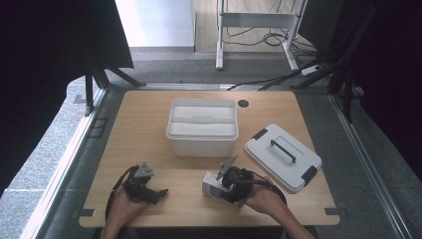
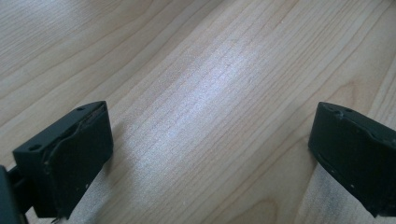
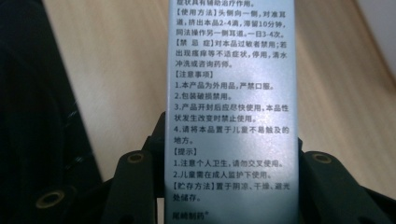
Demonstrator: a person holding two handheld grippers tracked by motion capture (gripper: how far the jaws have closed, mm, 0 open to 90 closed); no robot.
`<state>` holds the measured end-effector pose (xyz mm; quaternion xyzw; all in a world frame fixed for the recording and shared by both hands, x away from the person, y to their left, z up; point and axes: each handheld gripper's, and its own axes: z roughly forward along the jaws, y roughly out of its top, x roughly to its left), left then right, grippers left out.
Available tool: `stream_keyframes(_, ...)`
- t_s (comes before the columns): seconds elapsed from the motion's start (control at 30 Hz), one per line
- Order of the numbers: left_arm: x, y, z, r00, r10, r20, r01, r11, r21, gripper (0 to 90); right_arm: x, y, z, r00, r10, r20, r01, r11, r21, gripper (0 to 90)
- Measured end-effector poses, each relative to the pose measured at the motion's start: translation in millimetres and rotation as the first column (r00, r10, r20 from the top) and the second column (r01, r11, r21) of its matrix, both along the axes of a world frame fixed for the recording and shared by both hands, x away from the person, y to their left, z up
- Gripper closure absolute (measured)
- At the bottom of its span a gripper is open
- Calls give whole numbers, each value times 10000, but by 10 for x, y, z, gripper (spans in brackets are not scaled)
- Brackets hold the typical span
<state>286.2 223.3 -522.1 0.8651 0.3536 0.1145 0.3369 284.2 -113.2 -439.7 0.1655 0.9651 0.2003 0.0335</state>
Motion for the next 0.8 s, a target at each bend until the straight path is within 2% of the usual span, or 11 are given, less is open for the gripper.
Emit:
stream_keyframes(0.27,-2,-6,0,10000,68,-4,-68,10000,7,0,-215,-107,-124,9994,334,-28,-334,9994,-44,546)
stream_keyframes(0.37,-2,-7,1,10000,75,-7,-75,10000,8,0,-230,-103,-140,9992,392,-38,-393,9991,-168,494)
stream_keyframes(0.4,-2,-7,1,10000,77,-8,-77,10000,9,0,-227,-105,-126,9992,402,-50,-403,9992,-57,450)
stream_keyframes(0.5,-2,-7,1,10000,80,-6,-80,10000,6,0,-230,-108,-57,9994,353,-70,-353,9993,90,395)
stream_keyframes(0.7,-2,-8,1,10000,86,-5,-86,10000,6,0,-214,-138,159,9976,554,-416,-531,9970,561,377)
stream_keyframes(0.8,-3,-8,1,10000,89,-6,-89,10000,3,0,-185,-169,324,9973,528,-507,-485,9955,818,377)
